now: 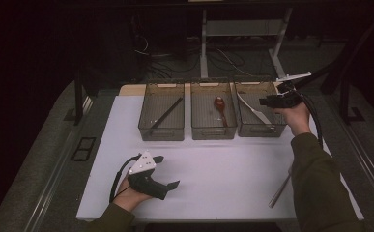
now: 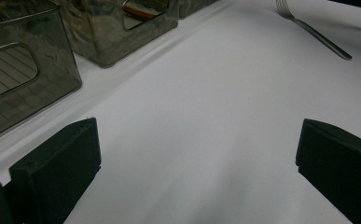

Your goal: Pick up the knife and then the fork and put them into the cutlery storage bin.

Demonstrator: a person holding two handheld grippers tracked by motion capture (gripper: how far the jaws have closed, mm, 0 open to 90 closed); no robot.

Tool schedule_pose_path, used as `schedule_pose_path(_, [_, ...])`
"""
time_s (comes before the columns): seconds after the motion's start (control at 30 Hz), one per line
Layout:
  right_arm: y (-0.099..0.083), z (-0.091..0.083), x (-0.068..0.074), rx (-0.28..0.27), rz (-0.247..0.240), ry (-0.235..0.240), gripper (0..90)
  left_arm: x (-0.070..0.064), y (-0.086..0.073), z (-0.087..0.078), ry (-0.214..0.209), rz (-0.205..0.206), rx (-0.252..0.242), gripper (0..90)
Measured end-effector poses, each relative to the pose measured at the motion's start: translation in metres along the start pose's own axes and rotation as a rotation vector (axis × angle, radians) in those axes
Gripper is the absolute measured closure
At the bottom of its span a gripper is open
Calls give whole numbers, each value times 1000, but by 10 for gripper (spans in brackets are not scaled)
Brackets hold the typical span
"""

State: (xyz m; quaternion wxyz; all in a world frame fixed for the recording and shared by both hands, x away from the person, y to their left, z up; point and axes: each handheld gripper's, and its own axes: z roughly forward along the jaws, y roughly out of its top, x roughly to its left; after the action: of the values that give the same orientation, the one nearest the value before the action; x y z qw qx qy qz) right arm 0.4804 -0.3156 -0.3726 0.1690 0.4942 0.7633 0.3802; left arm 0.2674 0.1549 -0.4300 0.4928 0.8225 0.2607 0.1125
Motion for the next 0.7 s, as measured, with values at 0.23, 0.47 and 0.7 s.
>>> schedule_pose_path(0.23, [-12,-29,14,-41,-42,68,420,-1,0,1,-2,2,7,0])
schedule_pose_path(0.47, [-36,-67,37,-30,-113,108,398,-3,1,2,0,7,10,0])
schedule_pose_path(0.7, [-66,-91,54,37,-160,127,419,-5,1,3,-2,9,15,0])
